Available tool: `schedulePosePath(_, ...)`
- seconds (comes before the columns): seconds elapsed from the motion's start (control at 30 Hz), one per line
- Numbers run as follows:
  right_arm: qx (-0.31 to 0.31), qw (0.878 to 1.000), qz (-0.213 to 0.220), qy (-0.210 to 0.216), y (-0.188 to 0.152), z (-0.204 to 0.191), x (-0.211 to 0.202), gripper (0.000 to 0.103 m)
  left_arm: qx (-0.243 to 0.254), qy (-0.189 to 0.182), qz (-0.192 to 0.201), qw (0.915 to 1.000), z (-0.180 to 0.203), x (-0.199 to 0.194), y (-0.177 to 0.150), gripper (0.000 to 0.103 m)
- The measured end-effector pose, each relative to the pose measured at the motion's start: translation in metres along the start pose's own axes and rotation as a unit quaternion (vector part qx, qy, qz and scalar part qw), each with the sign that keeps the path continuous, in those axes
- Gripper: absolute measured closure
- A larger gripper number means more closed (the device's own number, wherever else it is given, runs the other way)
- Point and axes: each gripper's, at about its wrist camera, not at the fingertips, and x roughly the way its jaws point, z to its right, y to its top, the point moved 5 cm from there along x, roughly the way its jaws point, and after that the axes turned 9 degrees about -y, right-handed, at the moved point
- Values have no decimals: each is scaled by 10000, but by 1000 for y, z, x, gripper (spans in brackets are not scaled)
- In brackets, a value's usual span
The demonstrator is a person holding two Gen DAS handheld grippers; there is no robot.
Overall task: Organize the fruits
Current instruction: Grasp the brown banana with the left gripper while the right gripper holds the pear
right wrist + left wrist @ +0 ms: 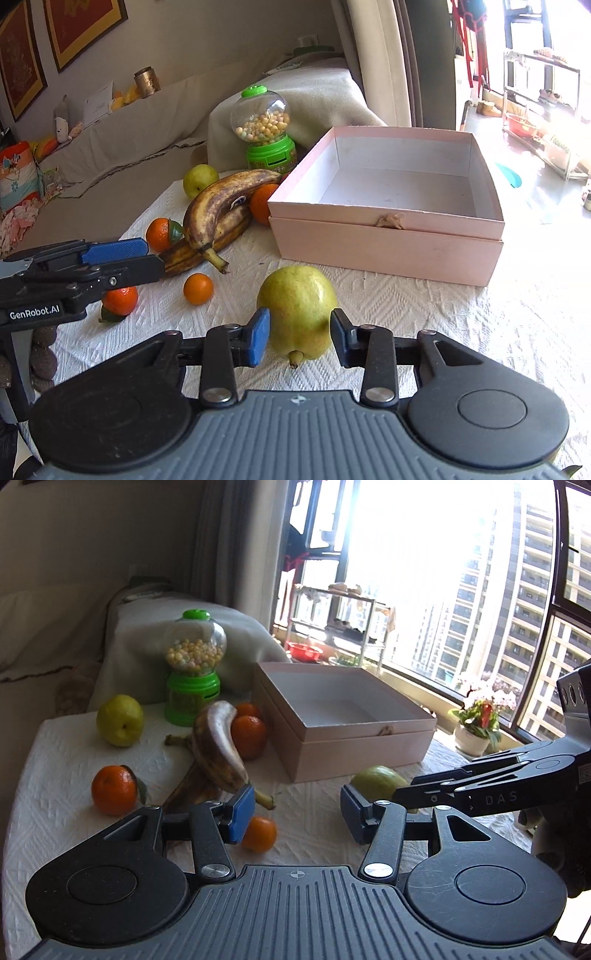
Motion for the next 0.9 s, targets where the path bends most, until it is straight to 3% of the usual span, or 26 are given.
schedulePosePath(0.17,31,9992,390,-21,15,-4,12,66,221,87,-103,9997,8,-1,-4,47)
schedulePosePath(0.3,105,9986,474,217,36,-13,25,66,428,-23,-246,9988,17,6,-7,47)
schedulePosePath(0.5,252,9952,-117,940,46,-33,61,65,522,-160,-363,9979,28,26,-12,47)
schedulePosePath(0.6,411,9915,-400,1166,44,-36,74,65,714,-41,-415,9966,29,40,-12,44)
schedulePosePath(0.73,333,9941,-21,1035,48,-28,53,63,891,93,-417,9951,28,51,-9,43)
schedulePosePath(0.87,-200,9976,544,366,41,-16,18,38,798,217,-327,9960,20,52,-2,43)
schedulePosePath(0.9,-391,9971,638,138,35,-12,9,36,720,251,-293,9967,16,51,0,43)
